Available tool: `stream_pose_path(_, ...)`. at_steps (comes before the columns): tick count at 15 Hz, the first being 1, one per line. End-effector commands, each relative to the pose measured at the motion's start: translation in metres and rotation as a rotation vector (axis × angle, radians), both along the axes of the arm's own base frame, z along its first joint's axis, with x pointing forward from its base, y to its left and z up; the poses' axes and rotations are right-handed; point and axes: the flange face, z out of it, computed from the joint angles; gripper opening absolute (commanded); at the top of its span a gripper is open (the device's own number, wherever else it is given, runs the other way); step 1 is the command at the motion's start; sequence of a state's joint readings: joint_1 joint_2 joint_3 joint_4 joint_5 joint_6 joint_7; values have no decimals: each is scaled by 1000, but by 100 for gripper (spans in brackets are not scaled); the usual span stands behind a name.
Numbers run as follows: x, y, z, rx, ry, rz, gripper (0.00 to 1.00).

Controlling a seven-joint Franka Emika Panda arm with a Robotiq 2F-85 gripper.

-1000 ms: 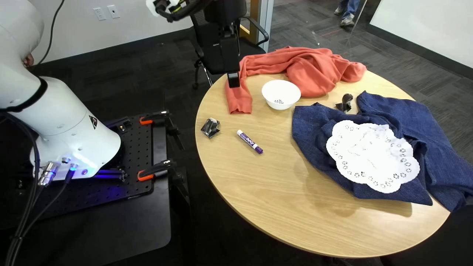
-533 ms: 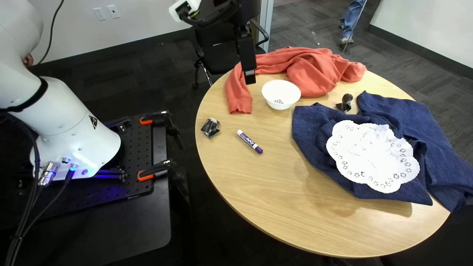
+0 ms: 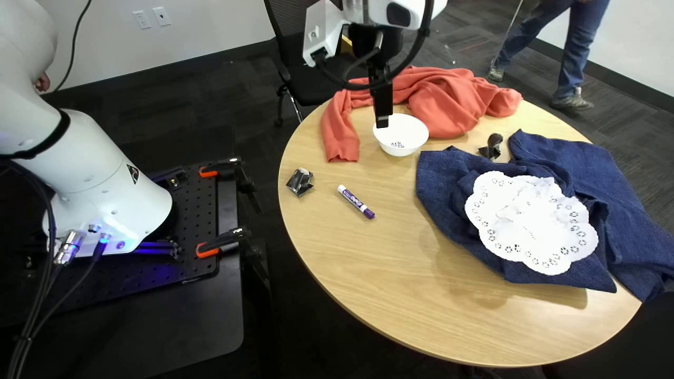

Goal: Move the bowl to the right

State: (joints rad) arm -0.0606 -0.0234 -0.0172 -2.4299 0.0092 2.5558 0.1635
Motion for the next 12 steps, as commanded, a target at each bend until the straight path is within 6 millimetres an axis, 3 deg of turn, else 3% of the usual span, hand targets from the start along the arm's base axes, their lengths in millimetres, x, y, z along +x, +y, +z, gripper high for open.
stream_pose_path(1,38,13,-28,41,-16,-27,100)
stream_pose_path(8,81,23,-90,83,-8,-50,100)
stream_pose_path(10,86,24,-103,99,17,-70,100)
stream_pose_path(11,74,23,-96,77,20,-57,100)
stream_pose_path(12,76,23,-102,77,27,-58,100)
